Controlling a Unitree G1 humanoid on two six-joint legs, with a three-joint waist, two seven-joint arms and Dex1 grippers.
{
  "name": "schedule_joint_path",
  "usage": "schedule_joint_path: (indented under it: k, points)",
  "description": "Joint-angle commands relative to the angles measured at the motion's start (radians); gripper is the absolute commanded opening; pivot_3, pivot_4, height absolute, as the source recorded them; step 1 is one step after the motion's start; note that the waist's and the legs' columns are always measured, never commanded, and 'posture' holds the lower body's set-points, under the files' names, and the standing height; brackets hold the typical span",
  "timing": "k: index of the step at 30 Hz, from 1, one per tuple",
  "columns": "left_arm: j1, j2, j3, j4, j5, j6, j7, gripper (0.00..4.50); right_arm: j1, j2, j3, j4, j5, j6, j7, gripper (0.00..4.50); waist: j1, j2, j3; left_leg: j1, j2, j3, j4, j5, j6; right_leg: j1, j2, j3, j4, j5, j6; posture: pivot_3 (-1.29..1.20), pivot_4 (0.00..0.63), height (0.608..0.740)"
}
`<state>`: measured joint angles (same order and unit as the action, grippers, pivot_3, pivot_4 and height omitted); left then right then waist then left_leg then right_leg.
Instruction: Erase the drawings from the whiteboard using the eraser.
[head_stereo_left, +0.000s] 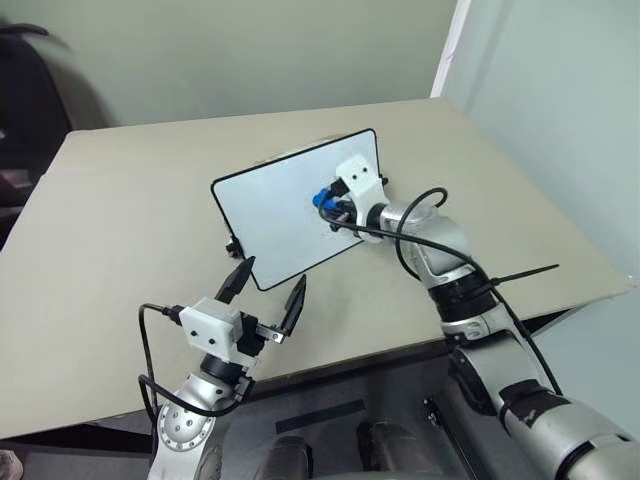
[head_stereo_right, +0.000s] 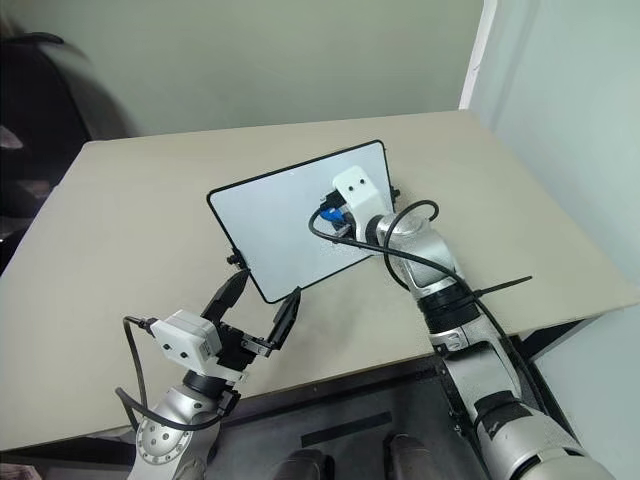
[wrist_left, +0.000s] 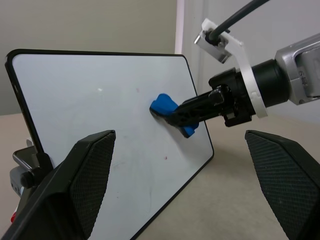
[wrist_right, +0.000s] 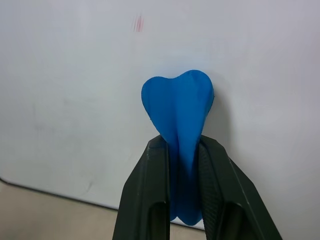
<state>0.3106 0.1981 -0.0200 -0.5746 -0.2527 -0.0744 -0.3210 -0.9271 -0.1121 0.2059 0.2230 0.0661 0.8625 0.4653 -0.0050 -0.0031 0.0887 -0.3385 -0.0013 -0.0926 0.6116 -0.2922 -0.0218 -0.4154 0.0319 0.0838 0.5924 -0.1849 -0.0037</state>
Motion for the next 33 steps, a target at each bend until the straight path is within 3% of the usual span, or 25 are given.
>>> schedule_joint_path:
  k: [1,13,33]
  points:
    - [-0.002,0.004,-0.001,-0.047,-0.004,-0.004,0.000,4.50,0.011,0.001,-0.001,-0.036,0.003,0.008,-0.009,0.50,0.000,0.000,0.000,0.000,0.000,0.000,0.000,0.000,0.000,0.000,0.000,0.000,0.000,0.000,0.000,0.00,0.150,0.739]
    - [-0.008,0.005,0.003,-0.047,-0.004,0.002,0.001,4.50,0.124,0.008,0.057,0.081,-0.038,0.011,-0.023,0.50,-0.003,0.000,-0.001,0.005,0.000,0.000,-0.001,-0.001,-0.001,0.007,0.000,0.000,0.000,0.001,0.001,0.00,0.150,0.739]
    - [-0.028,0.011,0.007,-0.030,-0.006,0.005,-0.001,4.50,0.046,0.050,0.087,-0.099,-0.001,0.081,0.022,0.50,-0.004,0.000,0.000,0.004,0.000,0.000,-0.001,0.000,0.001,0.002,0.000,0.000,0.000,0.002,0.001,0.00,0.150,0.739]
